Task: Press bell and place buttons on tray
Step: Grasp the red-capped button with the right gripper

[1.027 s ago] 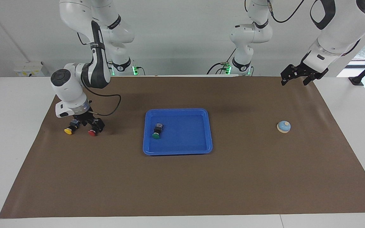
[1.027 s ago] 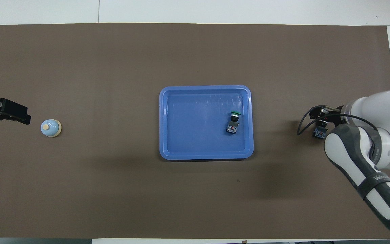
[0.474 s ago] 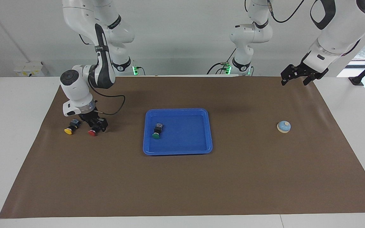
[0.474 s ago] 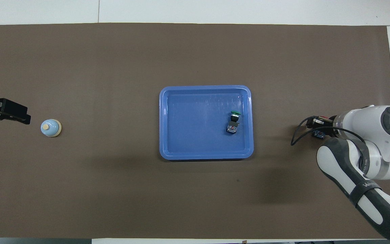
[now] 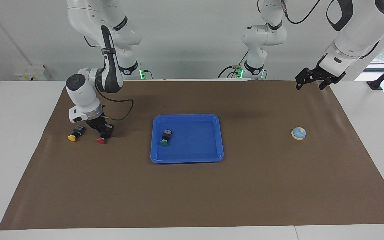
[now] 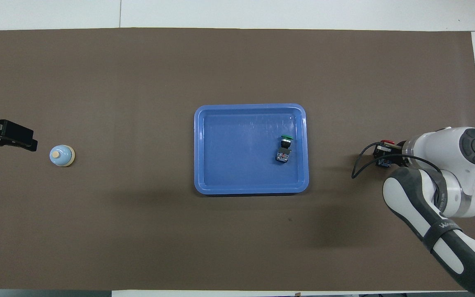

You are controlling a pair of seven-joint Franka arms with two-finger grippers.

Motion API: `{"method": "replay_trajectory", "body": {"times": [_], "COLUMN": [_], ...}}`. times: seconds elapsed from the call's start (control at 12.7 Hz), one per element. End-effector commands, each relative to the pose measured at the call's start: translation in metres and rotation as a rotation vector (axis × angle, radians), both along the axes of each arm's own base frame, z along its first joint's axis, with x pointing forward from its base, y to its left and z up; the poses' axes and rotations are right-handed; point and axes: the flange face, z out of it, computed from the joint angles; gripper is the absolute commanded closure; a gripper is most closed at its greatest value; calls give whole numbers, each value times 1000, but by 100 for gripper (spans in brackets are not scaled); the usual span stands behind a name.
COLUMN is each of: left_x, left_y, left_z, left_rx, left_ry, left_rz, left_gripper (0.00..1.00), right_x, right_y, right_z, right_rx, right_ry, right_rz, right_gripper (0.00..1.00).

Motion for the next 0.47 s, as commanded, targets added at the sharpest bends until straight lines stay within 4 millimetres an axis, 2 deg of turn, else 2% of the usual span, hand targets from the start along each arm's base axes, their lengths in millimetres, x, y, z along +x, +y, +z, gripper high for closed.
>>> {"method": "replay_trajectory", "body": {"times": [0.0, 0.08, 0.16, 0.32, 0.4], "left_x": [-5, -5, -5, -4, -5], "left_y": [2, 2, 2, 2, 2], "left_z": [0, 0, 0, 0, 0], "left_rx": [16, 16, 16, 16, 16], "left_ry": [-13, -12, -12, -15, -12], "left_rz": [9, 11, 9, 9, 11], "left_gripper": [0, 0, 0, 0, 0], "right_x": [47, 62, 70, 66, 61], "right_y": [45, 74, 100, 186, 217], "right_z": [54, 74, 90, 108, 108], "right_rx": [9, 9, 8, 10, 10], "right_ry": [30, 46, 62, 42, 42], "right_rz": [80, 86, 98, 115, 111], "right_gripper": [100, 100, 100, 100, 100]}}
